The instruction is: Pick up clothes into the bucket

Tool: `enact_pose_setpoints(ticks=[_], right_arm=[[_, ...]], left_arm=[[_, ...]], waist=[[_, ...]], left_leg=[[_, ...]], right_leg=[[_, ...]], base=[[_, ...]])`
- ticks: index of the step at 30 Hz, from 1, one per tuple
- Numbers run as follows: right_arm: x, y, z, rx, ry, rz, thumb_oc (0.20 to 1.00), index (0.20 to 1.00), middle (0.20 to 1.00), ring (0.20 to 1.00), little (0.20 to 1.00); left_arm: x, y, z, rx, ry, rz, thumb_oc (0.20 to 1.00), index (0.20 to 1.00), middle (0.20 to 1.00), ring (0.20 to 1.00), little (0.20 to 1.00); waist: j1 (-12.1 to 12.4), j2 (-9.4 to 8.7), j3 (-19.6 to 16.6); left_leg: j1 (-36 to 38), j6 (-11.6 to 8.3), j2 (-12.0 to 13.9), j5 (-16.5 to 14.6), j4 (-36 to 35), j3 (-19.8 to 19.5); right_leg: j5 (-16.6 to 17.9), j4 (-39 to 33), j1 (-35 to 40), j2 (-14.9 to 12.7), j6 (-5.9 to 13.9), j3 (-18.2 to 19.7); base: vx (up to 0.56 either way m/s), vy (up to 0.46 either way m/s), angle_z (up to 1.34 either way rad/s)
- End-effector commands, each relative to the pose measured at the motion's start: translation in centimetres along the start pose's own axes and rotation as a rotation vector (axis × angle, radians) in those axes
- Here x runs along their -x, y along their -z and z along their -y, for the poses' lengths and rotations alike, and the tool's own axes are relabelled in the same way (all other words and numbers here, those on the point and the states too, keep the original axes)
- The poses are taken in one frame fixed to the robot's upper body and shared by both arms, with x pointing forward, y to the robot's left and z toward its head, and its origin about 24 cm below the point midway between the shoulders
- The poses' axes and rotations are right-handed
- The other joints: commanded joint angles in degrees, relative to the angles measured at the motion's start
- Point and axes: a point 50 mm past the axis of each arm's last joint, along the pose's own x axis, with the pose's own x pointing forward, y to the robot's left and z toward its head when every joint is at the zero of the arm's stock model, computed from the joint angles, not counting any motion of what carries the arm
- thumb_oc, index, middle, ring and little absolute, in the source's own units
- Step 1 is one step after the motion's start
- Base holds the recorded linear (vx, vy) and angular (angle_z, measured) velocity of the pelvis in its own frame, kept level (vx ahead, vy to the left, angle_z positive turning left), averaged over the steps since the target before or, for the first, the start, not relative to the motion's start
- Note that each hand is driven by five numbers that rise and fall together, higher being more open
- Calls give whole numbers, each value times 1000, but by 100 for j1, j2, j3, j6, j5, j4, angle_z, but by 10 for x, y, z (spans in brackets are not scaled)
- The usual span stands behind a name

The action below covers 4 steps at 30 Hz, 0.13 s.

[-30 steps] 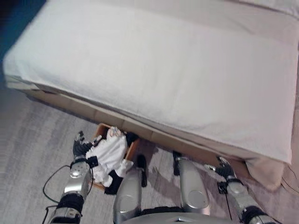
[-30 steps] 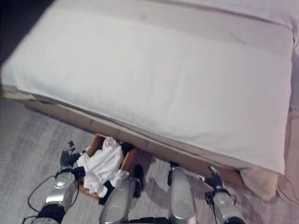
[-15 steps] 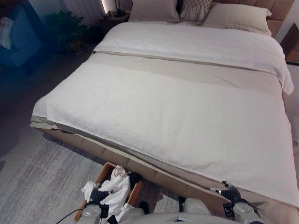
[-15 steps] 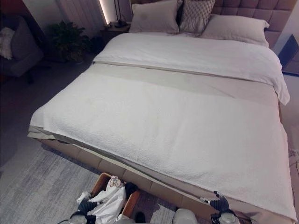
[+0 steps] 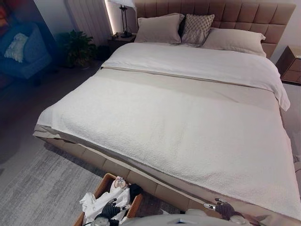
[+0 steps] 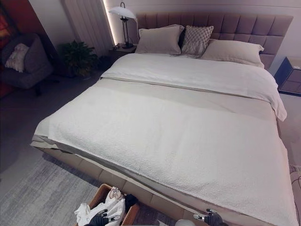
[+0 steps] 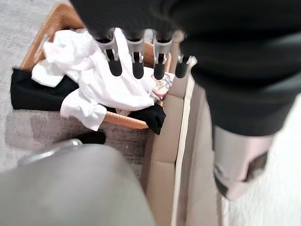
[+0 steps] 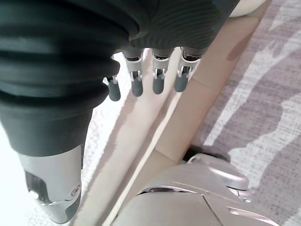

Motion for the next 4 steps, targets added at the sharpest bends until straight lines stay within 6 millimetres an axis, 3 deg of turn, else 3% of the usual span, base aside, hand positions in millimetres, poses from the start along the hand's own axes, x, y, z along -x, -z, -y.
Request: enact_pose_setpoints(ticks=[1,4], right_arm=[[-4,-23,-8,56,-35,65,1000,1000,1000,1000,1000],[-5,-25,-6,73,-28,69,1000,1000,1000,1000,1000]], left_arm=[[-4,-20,-14,-32,-33,65,1000,1000,1000,1000,1000],[-4,-17,-15,-18,-40,51,1000,1000,1000,1000,1000]], waist=[[-43,-363,95],[-50,-370,93]], left_leg=[[-210,-185,-225,-25,201,-153],[-167,-189,-215,-41,195,-149]], right_leg=[[-63,-569,784,-241,338,20],[-86,-586,834,-227,329,20]], base=[[0,0,0],[11,-4,0]])
